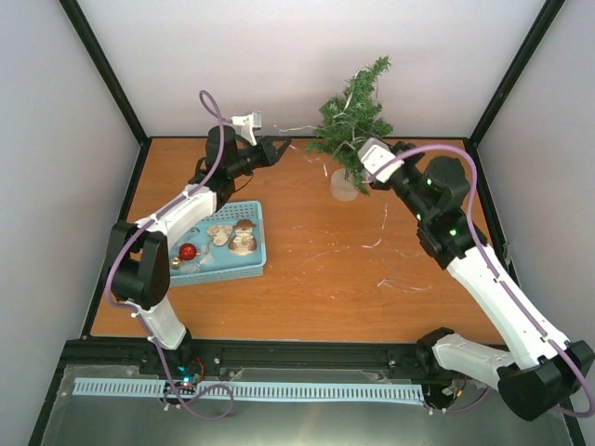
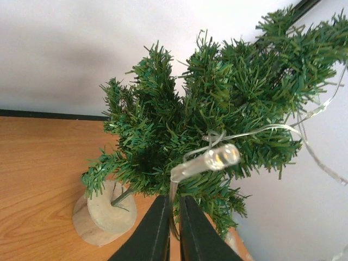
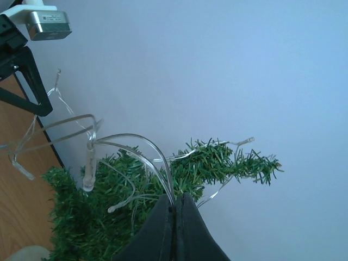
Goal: Decorate the small christmas tree
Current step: Wrap the decoration item around the Christmas tree.
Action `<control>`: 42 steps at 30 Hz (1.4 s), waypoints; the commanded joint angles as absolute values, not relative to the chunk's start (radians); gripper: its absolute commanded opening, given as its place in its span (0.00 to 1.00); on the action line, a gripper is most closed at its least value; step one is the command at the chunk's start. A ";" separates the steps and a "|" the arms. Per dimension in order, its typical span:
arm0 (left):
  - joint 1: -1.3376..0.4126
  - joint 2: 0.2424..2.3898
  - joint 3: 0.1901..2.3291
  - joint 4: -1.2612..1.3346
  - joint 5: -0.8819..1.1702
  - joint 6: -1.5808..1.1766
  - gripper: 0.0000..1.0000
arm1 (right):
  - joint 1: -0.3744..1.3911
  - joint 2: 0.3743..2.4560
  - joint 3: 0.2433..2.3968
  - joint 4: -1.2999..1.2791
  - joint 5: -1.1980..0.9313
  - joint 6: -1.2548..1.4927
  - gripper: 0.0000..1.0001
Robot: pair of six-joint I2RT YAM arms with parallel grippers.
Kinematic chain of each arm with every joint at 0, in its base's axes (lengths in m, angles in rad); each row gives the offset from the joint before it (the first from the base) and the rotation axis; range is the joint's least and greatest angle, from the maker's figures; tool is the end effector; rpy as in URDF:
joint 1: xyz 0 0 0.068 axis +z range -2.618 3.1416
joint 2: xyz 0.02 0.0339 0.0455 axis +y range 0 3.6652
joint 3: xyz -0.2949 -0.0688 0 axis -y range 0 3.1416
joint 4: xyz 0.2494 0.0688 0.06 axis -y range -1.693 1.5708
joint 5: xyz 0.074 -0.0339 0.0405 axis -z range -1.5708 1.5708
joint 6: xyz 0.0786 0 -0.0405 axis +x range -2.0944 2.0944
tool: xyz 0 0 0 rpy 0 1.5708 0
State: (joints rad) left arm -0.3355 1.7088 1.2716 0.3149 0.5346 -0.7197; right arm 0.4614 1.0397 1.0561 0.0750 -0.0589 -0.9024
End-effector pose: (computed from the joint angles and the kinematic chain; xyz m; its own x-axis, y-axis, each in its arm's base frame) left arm 0.4141 -0.1868 0.3371 -0.5881 -0.3956 -0.7054 0.4962 0.5123 -0.7010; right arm 0.2405 0.1247 0.4458 0.4406 -0.6559 -0.6129 -0.2438 0.5697 -0.7849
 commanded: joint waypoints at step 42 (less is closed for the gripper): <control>-0.427 1.579 1.115 0.585 0.764 0.187 0.52 | 0.457 1.351 1.627 -0.308 -0.274 -0.799 0.03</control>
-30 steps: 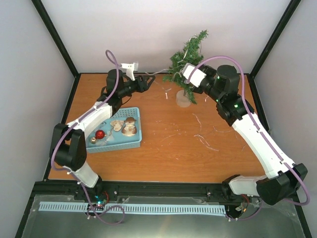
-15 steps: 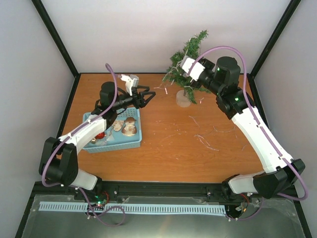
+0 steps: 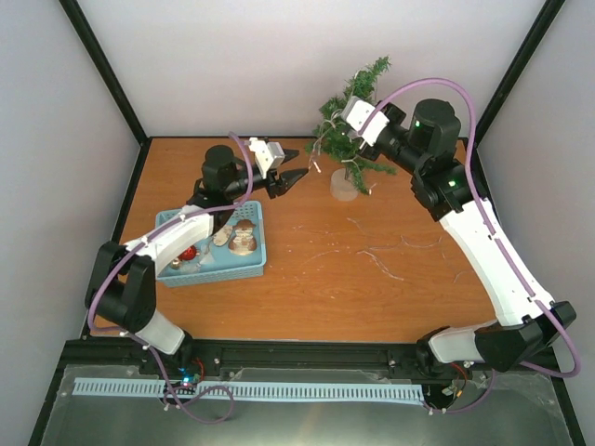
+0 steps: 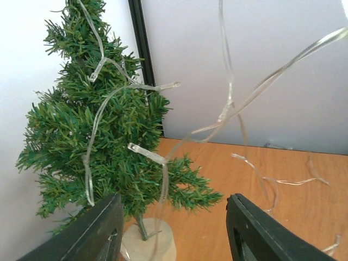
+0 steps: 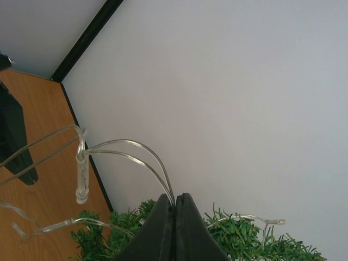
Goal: Decorate the small christmas tree
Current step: Wrap the decoration item around the Christmas tree.
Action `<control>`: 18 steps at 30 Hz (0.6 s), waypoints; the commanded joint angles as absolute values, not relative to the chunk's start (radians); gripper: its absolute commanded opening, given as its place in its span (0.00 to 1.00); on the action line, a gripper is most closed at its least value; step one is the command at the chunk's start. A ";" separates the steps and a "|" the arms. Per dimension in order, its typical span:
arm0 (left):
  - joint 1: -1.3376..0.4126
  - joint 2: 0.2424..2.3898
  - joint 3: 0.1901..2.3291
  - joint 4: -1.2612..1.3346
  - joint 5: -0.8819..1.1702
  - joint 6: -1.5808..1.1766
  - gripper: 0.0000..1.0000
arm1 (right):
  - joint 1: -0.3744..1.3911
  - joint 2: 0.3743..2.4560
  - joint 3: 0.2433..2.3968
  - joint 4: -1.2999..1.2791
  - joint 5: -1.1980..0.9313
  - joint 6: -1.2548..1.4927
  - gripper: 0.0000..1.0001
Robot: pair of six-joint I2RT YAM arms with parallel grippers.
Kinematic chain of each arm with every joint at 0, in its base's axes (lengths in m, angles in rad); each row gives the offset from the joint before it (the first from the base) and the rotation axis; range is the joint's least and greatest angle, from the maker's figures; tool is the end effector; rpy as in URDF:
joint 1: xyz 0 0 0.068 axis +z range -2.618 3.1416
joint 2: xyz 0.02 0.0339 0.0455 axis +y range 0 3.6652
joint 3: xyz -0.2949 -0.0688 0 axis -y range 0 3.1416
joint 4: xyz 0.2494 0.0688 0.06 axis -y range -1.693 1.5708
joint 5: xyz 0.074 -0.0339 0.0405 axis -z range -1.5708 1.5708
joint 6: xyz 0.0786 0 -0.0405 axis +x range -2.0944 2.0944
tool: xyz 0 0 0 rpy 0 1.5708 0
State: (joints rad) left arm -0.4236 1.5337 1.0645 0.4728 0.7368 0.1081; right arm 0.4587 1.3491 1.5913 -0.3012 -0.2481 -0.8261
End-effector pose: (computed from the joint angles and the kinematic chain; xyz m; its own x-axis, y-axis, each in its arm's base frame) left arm 0.3346 -0.2088 0.3494 0.1022 0.0416 -0.9939 0.9113 0.3968 0.1103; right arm 0.2899 0.1647 0.5104 0.4414 -0.5770 -0.6872 -0.4787 0.4963 -0.7242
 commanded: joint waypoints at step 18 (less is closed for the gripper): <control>-0.446 1.740 1.208 0.677 0.757 0.167 0.38 | 0.456 1.371 1.679 -0.340 -0.266 -0.780 0.03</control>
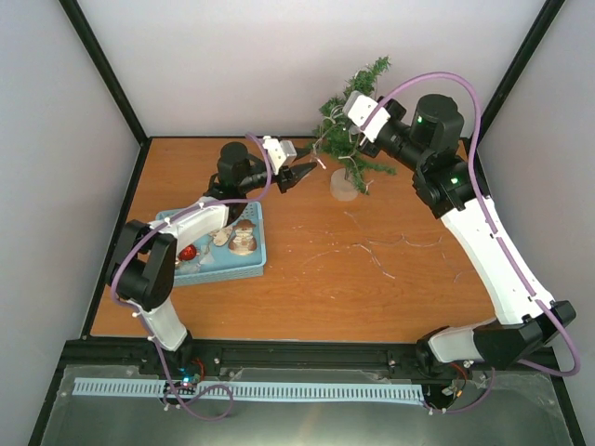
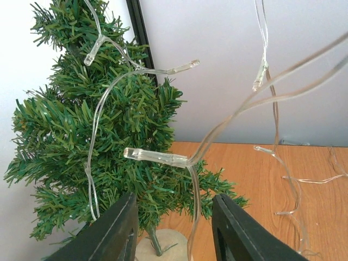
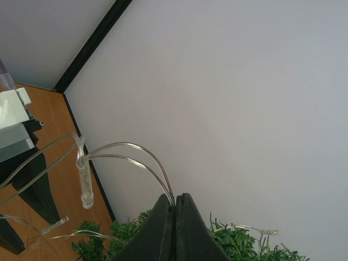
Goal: Decorate the small christmas tree
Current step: Wrap the decoration item around the Christmas tree.
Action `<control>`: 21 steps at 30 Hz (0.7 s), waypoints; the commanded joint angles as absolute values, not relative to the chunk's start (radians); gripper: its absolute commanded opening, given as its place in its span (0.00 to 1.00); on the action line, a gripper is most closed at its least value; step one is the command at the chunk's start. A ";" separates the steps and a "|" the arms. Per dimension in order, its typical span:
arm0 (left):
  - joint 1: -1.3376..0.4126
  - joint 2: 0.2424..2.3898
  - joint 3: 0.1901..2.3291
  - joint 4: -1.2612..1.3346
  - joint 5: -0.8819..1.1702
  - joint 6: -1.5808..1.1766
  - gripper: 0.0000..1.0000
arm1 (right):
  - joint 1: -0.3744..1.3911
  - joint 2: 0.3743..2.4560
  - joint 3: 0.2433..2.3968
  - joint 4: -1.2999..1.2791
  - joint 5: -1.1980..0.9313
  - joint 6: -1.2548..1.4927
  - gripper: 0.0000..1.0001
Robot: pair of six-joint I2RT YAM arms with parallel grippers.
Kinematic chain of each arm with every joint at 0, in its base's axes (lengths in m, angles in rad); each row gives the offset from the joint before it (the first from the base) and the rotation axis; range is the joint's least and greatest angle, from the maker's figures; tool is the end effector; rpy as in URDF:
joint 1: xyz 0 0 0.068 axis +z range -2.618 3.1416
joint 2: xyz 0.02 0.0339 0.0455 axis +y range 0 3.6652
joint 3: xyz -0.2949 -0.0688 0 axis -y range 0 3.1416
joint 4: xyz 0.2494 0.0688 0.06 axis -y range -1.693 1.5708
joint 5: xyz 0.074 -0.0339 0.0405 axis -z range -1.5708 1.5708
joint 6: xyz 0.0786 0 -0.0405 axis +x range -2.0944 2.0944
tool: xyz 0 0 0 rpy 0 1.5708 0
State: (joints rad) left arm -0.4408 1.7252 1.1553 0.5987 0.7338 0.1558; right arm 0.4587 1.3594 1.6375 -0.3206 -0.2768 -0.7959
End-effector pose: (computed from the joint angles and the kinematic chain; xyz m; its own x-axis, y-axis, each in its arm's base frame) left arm 0.3755 -0.2353 0.3247 0.1688 0.0478 -0.9845 0.9071 0.3833 0.1742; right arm 0.2872 0.1658 0.5216 0.4526 -0.5430 -0.7073 -0.4965 0.5054 -0.7057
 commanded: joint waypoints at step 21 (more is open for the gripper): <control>-0.418 1.785 1.304 0.721 0.762 -0.136 0.01 | 0.416 1.421 1.759 -0.398 -0.075 -0.729 0.03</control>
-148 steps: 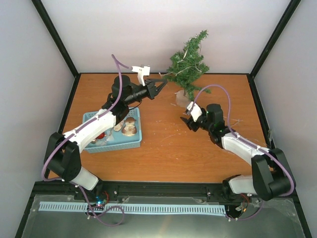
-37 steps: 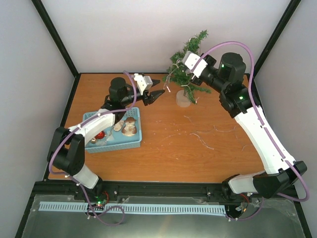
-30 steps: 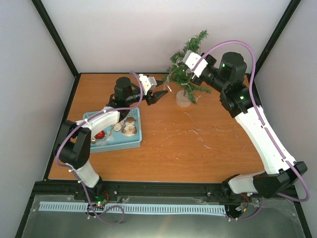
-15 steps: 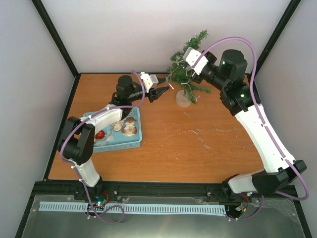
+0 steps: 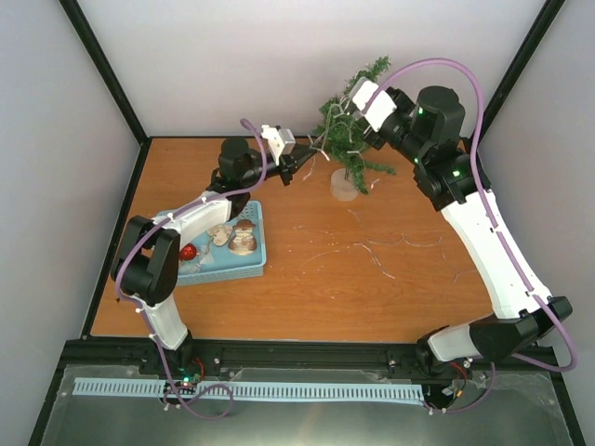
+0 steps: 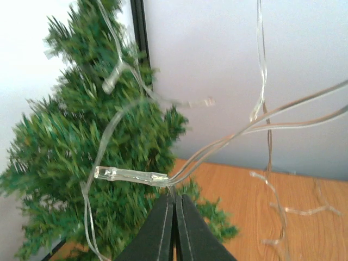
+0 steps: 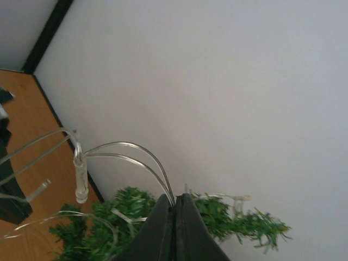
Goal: Decorate the small christmas tree
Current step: Wrap the decoration item around the Christmas tree.
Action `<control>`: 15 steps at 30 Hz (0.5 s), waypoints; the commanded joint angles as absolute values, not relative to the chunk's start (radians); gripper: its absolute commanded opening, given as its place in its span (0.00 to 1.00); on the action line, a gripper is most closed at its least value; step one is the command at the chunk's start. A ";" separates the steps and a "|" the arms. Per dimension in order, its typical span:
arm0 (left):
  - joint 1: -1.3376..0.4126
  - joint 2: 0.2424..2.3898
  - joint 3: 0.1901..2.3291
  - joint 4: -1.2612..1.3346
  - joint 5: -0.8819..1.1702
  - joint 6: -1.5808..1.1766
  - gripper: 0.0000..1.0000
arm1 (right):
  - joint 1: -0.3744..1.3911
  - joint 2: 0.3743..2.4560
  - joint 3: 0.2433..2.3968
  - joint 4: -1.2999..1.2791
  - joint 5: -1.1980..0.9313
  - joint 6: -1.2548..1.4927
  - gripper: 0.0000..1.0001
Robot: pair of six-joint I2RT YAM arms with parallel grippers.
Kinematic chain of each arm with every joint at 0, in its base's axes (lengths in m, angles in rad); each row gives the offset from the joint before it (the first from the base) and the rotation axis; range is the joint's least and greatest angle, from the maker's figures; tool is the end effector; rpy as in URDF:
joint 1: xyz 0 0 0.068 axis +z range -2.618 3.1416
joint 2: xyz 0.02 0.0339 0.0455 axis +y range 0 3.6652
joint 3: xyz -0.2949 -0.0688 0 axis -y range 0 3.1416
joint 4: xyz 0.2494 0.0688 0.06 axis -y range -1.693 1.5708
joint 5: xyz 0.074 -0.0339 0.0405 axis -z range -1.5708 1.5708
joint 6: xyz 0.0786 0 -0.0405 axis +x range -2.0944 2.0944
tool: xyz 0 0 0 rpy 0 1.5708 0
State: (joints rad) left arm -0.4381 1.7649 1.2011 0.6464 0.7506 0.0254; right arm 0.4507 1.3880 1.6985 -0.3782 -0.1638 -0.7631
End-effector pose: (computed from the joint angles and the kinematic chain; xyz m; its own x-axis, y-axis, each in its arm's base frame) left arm 0.3855 -0.2398 0.3311 0.0982 -0.0255 -0.9948 0.9236 0.3746 0.0816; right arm 0.2975 0.1582 0.5266 0.3542 -0.5861 -0.7287 -0.4585 0.5702 -0.6816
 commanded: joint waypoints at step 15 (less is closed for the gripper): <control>-0.347 1.989 1.674 0.527 0.752 -0.544 0.00 | 0.206 1.664 2.079 -0.532 -0.189 -0.630 0.03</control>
